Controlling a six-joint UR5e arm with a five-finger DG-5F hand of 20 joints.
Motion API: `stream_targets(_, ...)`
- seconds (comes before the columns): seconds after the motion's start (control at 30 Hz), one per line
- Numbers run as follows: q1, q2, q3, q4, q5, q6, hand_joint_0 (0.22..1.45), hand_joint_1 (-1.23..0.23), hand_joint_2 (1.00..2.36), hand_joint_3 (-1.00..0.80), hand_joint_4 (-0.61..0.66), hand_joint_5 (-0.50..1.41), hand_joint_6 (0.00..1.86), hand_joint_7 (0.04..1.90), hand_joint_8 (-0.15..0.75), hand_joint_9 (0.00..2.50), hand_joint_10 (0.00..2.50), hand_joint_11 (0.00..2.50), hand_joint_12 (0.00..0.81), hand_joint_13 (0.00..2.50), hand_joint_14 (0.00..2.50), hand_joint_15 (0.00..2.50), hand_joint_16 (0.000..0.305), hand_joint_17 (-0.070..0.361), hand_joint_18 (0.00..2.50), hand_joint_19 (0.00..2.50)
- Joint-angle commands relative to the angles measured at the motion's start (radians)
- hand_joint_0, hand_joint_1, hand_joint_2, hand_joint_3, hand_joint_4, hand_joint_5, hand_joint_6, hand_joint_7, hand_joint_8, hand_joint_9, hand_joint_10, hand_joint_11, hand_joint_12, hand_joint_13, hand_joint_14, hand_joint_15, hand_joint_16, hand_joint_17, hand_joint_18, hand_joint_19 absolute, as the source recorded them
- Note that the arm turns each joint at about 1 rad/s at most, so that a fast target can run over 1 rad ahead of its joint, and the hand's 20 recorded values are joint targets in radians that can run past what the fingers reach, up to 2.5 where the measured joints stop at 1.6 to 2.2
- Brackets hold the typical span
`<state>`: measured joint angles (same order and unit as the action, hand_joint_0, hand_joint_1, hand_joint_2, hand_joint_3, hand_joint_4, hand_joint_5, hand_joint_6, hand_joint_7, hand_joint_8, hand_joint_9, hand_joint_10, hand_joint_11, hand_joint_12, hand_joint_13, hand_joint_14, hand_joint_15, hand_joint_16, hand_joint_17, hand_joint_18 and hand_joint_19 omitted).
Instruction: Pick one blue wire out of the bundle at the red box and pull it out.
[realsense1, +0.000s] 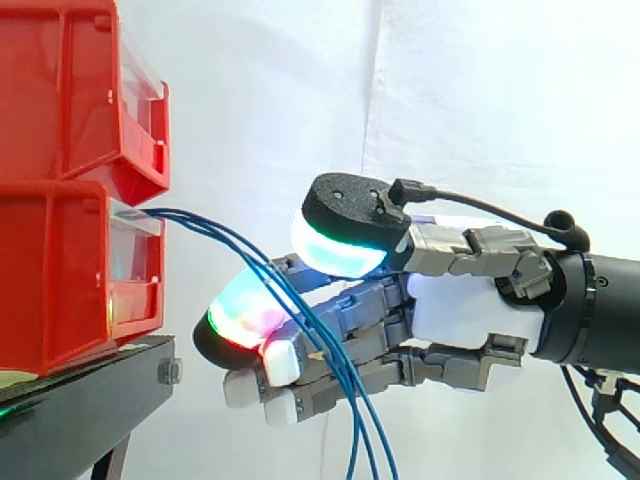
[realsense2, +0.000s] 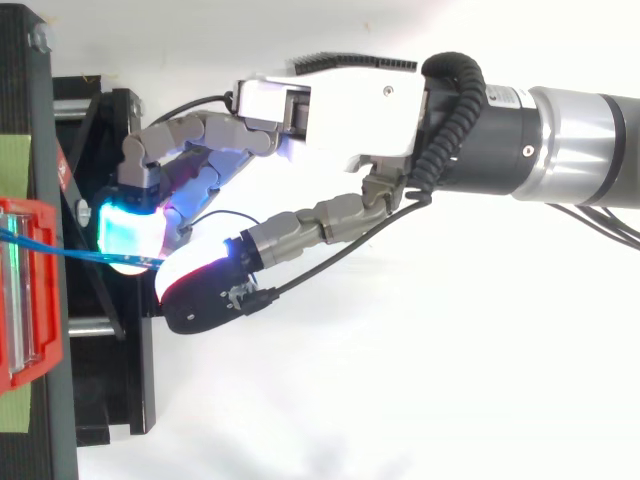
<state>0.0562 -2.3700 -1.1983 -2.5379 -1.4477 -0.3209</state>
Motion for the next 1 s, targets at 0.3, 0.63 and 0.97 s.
stream_targets(0.3, -0.003, 0.0, 0.0, -0.005, 0.001, 0.002, 0.62, -0.68, 1.02, -0.1, 0.18, -0.22, 0.84, 0.92, 0.313, 0.77, 0.02, 0.56, 0.409, 0.66, 0.01, 0.36, 0.058, 0.13, 0.56, 0.43)
stream_targets(0.63, -0.003, 0.0, 0.0, -0.01, 0.003, 0.002, 0.62, -0.68, 1.03, -0.02, 0.2, -0.23, 0.89, 0.8, 0.318, 0.76, 0.02, 0.6, 0.411, 0.68, 0.01, 0.38, 0.058, 0.132, 0.58, 0.44)
stream_targets(0.97, -0.001, 0.0, 0.009, -0.018, 0.003, 0.002, 0.58, -0.69, 1.02, -0.19, 0.24, -0.23, 0.93, 0.88, 0.33, 0.78, 0.02, 0.69, 0.414, 0.7, 0.02, 0.42, 0.059, 0.133, 0.6, 0.45)
